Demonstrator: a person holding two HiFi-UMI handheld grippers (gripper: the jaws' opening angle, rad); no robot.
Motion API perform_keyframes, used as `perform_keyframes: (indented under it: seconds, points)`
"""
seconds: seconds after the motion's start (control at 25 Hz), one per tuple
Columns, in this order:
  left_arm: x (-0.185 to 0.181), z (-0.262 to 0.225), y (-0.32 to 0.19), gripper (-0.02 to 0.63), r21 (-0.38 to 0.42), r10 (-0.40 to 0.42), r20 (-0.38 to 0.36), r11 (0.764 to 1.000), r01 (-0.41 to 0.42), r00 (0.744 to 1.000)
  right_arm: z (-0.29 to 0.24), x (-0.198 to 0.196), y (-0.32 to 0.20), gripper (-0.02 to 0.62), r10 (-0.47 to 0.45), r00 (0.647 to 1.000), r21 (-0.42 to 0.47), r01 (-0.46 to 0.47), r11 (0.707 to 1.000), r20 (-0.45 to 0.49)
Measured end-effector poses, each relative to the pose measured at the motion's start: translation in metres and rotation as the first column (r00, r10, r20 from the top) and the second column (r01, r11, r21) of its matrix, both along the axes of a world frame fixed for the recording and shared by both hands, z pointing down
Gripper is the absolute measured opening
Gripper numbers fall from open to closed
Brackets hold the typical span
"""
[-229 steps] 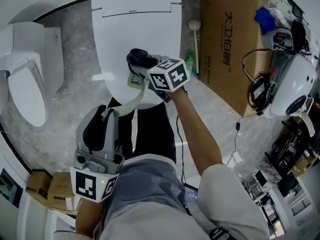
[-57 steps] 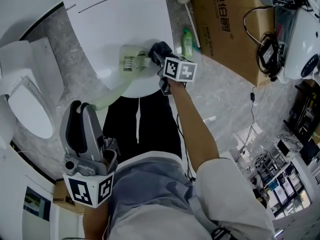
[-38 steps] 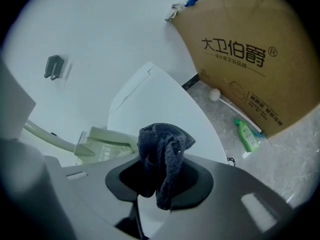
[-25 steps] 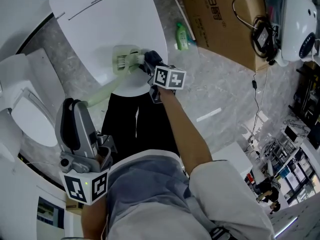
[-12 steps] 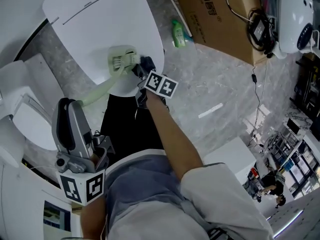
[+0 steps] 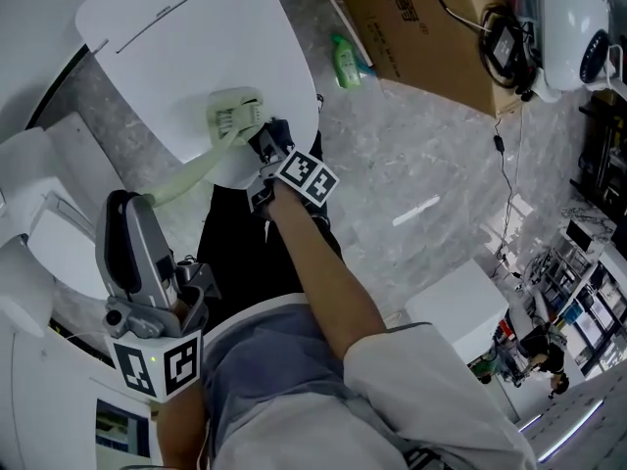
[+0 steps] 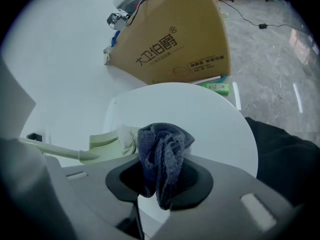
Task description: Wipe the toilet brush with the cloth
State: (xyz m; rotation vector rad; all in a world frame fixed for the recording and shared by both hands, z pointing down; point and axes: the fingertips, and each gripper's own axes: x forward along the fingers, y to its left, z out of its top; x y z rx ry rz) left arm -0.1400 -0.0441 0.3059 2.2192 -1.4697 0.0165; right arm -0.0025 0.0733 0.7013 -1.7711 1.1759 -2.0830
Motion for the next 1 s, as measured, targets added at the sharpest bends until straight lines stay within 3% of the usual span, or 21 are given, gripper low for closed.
perform_keyframes:
  seconds: [0.6, 1.0]
  points:
    - [0.002, 0.0, 0.0, 0.0, 0.015, 0.017, 0.008, 1.0, -0.017, 1.0, -0.001, -0.029, 0.006, 0.1, 0.121, 0.987, -0.007, -0.121, 0.993, 0.109]
    - [0.0, 0.001, 0.0, 0.0, 0.015, 0.016, 0.017, 1.0, -0.016, 1.0, -0.016, -0.069, 0.001, 0.098, 0.097, 0.965, 0.027, -0.107, 0.994, 0.244]
